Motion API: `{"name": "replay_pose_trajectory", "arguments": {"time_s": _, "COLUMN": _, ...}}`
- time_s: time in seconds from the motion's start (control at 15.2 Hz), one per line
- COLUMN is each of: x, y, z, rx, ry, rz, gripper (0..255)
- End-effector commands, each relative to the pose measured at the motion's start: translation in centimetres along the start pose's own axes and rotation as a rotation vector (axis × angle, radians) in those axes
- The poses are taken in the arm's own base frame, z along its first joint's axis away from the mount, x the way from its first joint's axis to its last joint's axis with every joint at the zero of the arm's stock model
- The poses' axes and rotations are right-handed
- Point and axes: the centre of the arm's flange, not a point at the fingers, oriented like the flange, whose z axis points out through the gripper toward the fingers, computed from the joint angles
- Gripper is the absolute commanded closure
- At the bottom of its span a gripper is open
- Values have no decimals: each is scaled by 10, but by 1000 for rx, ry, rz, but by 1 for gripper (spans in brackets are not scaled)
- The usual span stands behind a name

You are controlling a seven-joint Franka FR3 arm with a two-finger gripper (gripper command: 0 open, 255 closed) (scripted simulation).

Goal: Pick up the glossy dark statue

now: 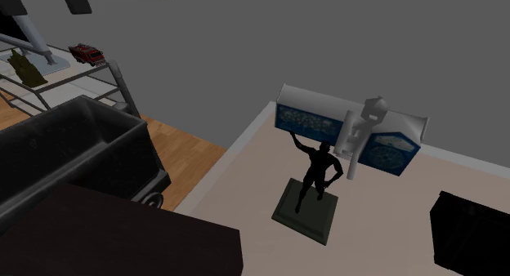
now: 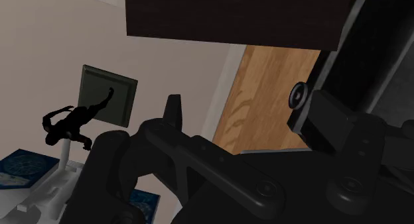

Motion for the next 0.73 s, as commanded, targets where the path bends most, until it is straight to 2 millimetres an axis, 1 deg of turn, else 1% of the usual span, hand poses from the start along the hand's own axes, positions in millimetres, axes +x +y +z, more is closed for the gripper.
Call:
{"name": "replay_pose_trajectory", "arguments": {"time_s": 0.0, "x": 0, "y": 0, "z": 0, "rx": 0, "ry": 0, "rz": 0, "gripper": 0}}
{"name": "replay_pose_trajectory", "arguments": {"time_s": 0.66, "x": 68, "y": 91, "z": 71, "rx": -9, "ry": -32, "rz": 8, "gripper": 0}}
